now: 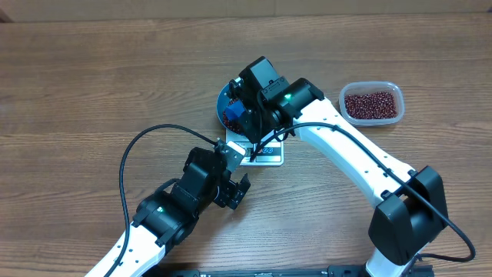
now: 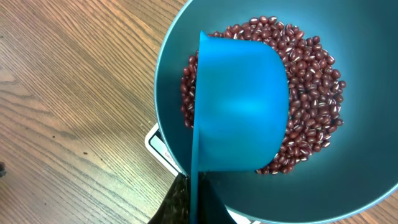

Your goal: Scoop item into bowl and weigh 150g on scale

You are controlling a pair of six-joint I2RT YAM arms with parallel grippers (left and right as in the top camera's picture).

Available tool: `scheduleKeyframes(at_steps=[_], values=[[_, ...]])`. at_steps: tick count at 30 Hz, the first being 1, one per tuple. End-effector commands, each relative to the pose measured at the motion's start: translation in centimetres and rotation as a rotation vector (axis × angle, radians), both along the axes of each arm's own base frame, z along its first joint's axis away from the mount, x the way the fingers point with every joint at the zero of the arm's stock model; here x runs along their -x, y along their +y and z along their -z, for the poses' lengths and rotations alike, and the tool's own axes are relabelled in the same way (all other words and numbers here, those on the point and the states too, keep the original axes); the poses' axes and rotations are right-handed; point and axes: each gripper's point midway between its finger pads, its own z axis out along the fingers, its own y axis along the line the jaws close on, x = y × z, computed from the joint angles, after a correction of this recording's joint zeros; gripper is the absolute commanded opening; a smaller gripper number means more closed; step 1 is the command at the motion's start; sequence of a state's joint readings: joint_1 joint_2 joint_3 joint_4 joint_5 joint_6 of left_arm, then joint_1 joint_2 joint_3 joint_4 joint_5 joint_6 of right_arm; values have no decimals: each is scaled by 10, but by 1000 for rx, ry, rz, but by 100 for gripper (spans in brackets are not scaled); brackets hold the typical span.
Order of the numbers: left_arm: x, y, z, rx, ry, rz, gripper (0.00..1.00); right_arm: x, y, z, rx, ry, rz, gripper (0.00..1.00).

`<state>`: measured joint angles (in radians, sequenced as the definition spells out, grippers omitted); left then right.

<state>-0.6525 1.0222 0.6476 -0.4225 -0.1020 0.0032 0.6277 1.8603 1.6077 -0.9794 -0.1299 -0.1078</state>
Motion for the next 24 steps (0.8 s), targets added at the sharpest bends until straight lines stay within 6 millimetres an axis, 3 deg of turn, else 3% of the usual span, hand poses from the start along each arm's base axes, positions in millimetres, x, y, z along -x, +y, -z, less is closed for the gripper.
scheduleKeyframes(at_steps=[1,5,15,24], values=[[-1,3,4,-10,6,-13,100,-6,-3,-1,-28,15,23,4],[0,3,4,-11,6,-13,100,-17,-11,-9,-66,17,53,4],[0,3,4,-11,6,-13,100,-24,-13,-38,-383,161,38,4],[0,3,4,-11,6,-13,100,-34,-26,-46,-446,171,62,4]])
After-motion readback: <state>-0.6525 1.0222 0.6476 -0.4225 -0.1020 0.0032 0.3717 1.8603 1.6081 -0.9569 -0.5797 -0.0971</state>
